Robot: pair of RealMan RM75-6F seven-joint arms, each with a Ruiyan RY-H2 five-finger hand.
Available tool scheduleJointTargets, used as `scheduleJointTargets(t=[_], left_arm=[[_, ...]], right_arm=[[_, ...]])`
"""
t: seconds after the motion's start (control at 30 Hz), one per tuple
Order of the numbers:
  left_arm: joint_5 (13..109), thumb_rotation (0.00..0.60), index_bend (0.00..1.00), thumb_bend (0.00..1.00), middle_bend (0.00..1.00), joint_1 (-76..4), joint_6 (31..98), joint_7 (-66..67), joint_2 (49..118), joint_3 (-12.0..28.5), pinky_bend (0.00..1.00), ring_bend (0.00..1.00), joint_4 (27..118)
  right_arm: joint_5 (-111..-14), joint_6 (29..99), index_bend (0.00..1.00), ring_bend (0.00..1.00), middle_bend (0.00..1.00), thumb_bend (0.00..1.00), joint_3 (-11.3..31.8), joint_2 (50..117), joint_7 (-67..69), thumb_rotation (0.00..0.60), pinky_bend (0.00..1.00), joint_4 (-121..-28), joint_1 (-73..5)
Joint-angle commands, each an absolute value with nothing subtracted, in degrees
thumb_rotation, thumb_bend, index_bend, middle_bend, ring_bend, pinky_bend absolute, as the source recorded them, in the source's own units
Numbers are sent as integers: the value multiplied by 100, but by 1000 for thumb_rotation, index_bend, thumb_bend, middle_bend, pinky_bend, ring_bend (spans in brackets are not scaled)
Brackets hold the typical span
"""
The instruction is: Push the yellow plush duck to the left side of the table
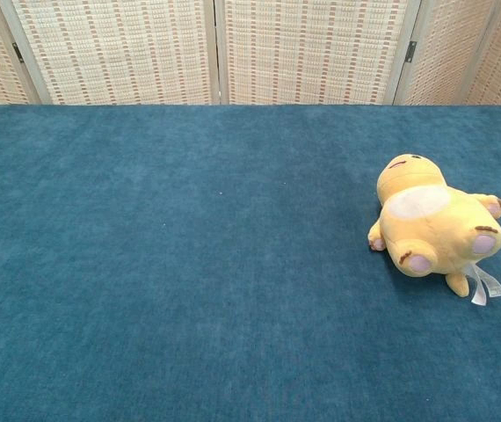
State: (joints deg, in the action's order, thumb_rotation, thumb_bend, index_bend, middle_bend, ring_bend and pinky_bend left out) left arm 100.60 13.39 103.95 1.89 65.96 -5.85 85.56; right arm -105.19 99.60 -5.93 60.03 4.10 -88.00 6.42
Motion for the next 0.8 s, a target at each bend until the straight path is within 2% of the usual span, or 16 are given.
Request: scheduleJointTargets(t=[0.03,0.2,0.43,0.6,0.8], left_arm=[[10069,600,0,314,0,1333,10391,194,6595,-584,212,0,8561],[10044,600,0,311,0,1286,10315,206,6588,-565,211,0,8582],[9839,600,0,315,0,1191,10127,387,6590,-446,210,0,8692],[9677,600,0,315,0,1101,9887,420,6561,-416,205,0,8780],[9426,600,0,314,0,972,9607,352,6506,-335,202,0,8845]], right_arm=[[-10473,9887,0,0,0,162,-577,6004,398,600,0,-8812,611],[-10380,9402,0,0,0,162,-464,6104,311,600,0,-8911,303],[-9832,7893,0,0,0,162,47,6373,-160,600,0,-9314,-706],[-9112,6625,0,0,0,164,448,6900,-875,600,0,-9294,-1496],[-8368,5660,0,0,0,167,681,7622,-1235,600,0,-8834,-2133]])
